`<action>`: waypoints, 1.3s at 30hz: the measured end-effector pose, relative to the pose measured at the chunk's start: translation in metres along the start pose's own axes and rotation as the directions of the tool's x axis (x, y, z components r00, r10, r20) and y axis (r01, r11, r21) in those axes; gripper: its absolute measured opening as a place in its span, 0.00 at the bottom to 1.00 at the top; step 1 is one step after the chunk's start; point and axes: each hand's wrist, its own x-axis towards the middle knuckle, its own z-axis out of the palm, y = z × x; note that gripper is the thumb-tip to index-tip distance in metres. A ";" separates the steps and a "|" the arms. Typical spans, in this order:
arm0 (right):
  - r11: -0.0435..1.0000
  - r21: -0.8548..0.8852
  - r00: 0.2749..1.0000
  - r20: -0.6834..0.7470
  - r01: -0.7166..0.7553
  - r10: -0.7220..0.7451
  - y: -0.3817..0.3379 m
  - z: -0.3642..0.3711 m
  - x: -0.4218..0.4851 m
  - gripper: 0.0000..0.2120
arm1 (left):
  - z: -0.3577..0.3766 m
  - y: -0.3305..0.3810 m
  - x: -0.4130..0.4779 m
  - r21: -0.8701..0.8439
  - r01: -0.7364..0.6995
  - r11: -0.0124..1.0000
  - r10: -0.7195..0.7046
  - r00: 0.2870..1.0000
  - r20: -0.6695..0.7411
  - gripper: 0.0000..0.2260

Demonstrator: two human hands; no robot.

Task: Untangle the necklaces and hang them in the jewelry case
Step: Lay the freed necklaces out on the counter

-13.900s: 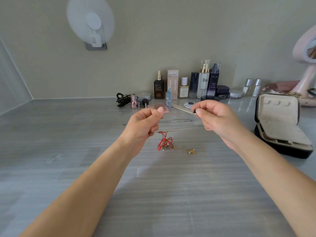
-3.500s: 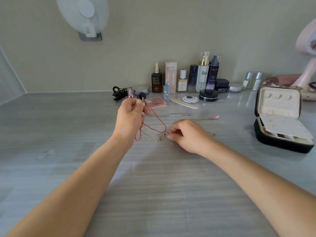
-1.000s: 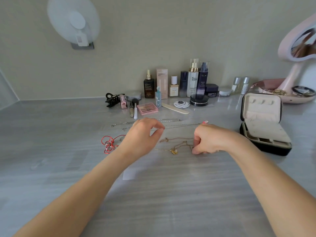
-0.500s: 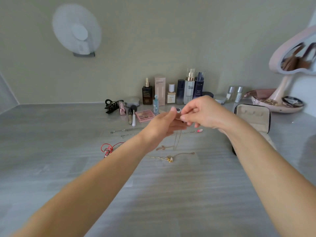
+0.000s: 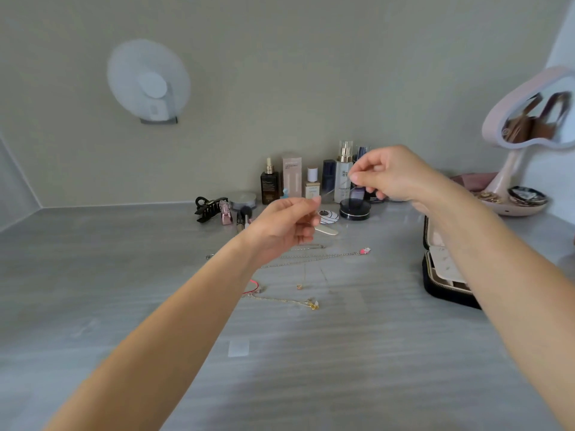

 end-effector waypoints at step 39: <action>0.672 -0.692 0.940 -0.025 -0.263 0.341 0.157 0.026 0.002 0.14 | -0.047 -0.046 0.006 0.922 0.300 0.242 -0.220 0.943 -0.249 0.12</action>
